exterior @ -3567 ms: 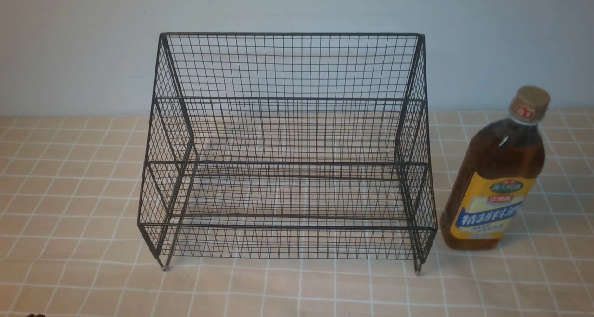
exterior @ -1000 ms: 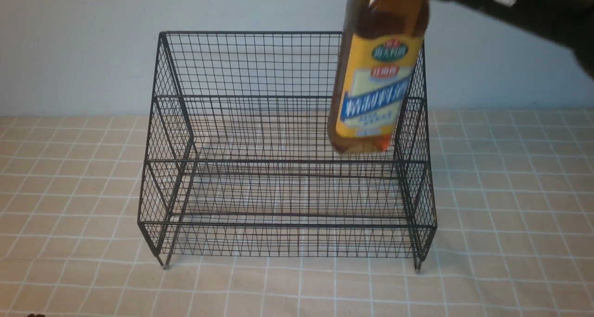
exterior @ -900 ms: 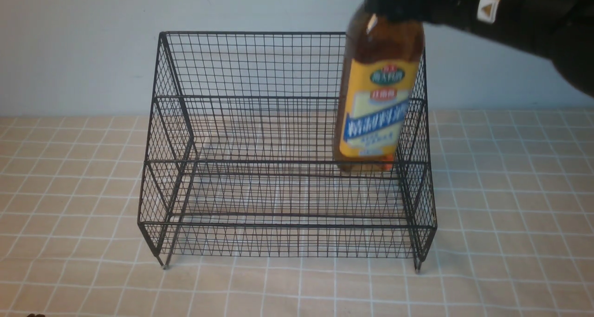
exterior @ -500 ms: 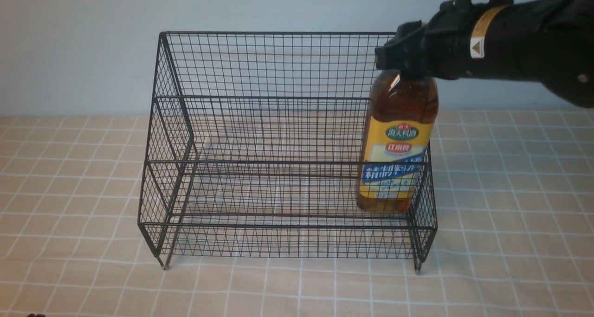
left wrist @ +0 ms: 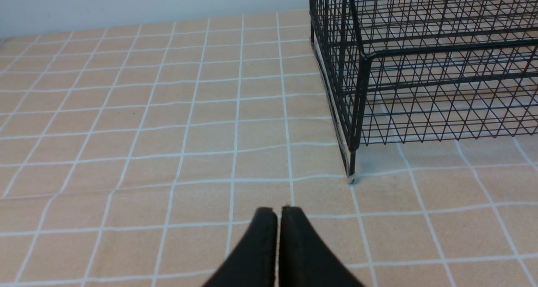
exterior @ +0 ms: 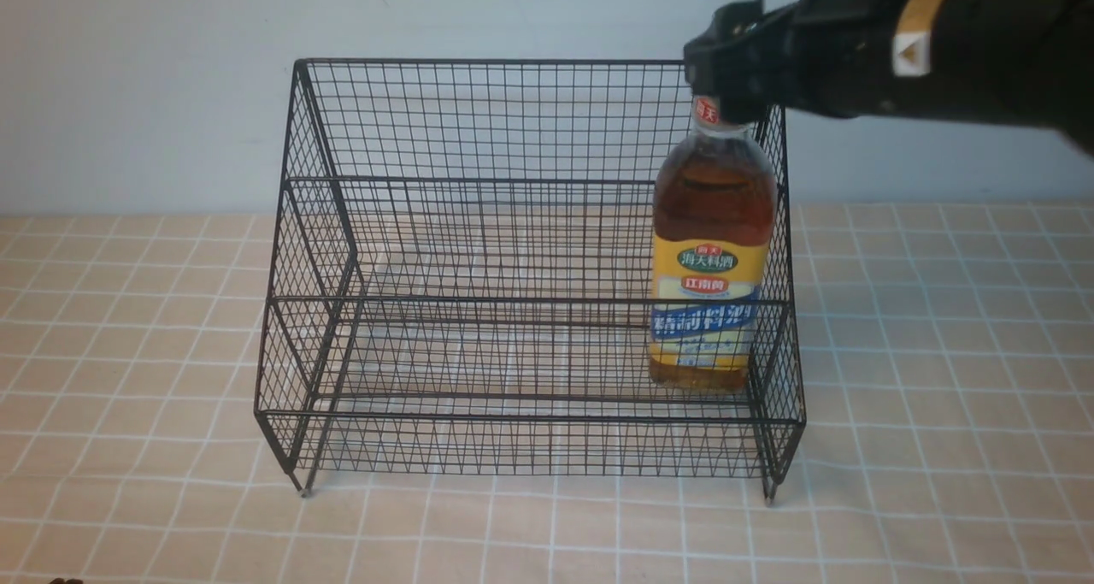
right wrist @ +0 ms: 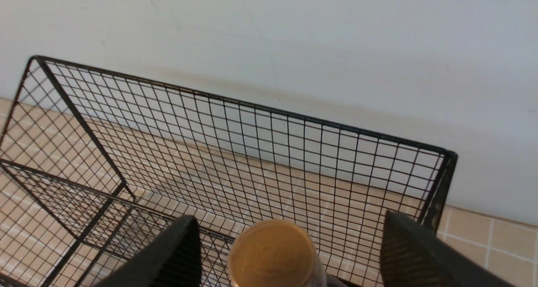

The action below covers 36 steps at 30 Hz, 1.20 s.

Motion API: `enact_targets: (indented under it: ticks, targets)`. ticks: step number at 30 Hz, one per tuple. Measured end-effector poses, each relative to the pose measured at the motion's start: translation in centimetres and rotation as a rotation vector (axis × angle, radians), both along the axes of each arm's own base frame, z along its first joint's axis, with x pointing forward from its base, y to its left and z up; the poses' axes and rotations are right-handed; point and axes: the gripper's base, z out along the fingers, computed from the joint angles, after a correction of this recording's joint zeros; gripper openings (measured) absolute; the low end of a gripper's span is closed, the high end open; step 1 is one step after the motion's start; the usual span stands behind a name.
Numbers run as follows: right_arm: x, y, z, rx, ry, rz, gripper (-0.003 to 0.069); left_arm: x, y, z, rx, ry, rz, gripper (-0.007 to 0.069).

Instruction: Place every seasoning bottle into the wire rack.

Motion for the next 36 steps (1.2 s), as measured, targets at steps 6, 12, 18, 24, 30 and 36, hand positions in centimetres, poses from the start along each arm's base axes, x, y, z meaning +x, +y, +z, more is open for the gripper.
enact_targets:
  ticks: [6,12,18,24,30,36]
  targets:
    - [-4.5,-3.2,3.0,-0.04,0.038,-0.049,0.0459,0.0,0.0,0.0,0.0,0.0,0.0,-0.0007]
    - [-11.5,-7.6,4.6,-0.138,0.206,-0.038,0.0133,0.0,0.0,0.0,0.0,0.0,0.0,-0.0007]
    - [-20.6,-11.3,6.5,0.026,0.144,0.151,-0.0008,0.0,0.0,0.0,0.0,0.0,0.0,-0.0007]
    - [-26.6,-14.5,6.0,0.279,-0.182,0.221,-0.0012,0.0,0.0,0.0,0.0,0.0,0.0,-0.0007]
    - [-27.8,-15.5,1.9,0.456,-0.431,0.215,-0.0012,0.0,0.0,0.0,0.0,0.0,0.0,-0.0007]
    - [-26.8,-14.5,-1.8,0.469,-0.333,0.223,-0.0012,0.0,0.0,0.0,0.0,0.0,0.0,-0.0008]
